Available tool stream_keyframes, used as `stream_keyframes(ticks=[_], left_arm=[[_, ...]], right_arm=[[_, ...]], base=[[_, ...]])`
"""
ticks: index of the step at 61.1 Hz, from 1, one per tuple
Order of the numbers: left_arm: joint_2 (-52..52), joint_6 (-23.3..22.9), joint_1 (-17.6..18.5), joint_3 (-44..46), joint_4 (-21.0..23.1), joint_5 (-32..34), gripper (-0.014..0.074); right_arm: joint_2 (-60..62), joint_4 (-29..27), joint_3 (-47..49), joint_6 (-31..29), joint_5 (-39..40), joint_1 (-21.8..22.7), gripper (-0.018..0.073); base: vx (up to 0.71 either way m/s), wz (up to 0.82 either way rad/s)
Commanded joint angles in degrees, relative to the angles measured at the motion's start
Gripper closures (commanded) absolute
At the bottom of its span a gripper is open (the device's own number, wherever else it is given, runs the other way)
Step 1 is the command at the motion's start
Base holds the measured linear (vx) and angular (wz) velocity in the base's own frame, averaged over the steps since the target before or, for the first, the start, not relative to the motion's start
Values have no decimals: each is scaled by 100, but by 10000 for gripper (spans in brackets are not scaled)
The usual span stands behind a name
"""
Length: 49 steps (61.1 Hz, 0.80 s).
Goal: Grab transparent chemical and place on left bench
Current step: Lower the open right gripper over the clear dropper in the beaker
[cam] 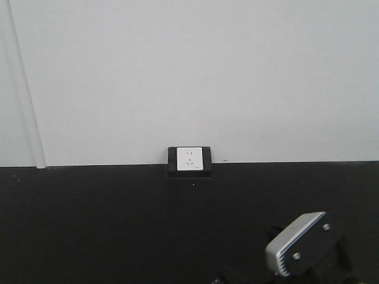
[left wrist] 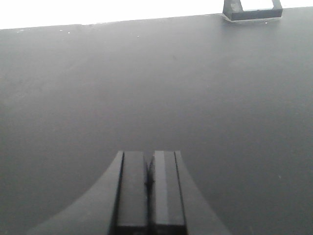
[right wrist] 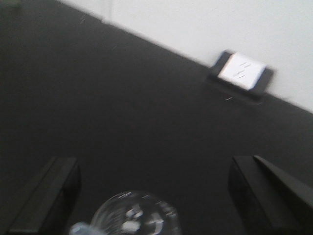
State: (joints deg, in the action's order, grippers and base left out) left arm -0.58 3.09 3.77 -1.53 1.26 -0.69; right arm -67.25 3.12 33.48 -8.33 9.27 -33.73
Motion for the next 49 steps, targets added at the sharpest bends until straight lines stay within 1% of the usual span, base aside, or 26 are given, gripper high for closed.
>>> stream_keyframes(ticks=[1,9,19,22,29,32,37,49], left_arm=[[-110,-45,10,-93,4,449,600],[-110,-45,10,-93,4,449,600],[-110,-45,10,-93,4,449,600],[-110,-45,10,-93,4,449,600],[-110,-45,10,-93,4,449,600],[-110,-45,10,-93,4,449,600],[-110,-45,10,-93,4,449,600],[-110,-45,10,-93,4,449,600]], right_arm=[[-278,0,168,-39,568,-223,-72],[-683,-13,168,144,763,-400,-34],[-893,-8,136,448,1145,-400,9],[-921,-2,11,460,1499,-400,22],[-921,-9,-552,536,2706,-395,48],[-926,-13,-825,536,3238,-395,53],[-1001,-30,-1188,527,3910,-395,55],[-1480,-3,-1704,328,4963,-395,55]], base=[[0,0],[0,0],[0,0],[0,0],[0,0],[0,0],[0,0],[0,0]])
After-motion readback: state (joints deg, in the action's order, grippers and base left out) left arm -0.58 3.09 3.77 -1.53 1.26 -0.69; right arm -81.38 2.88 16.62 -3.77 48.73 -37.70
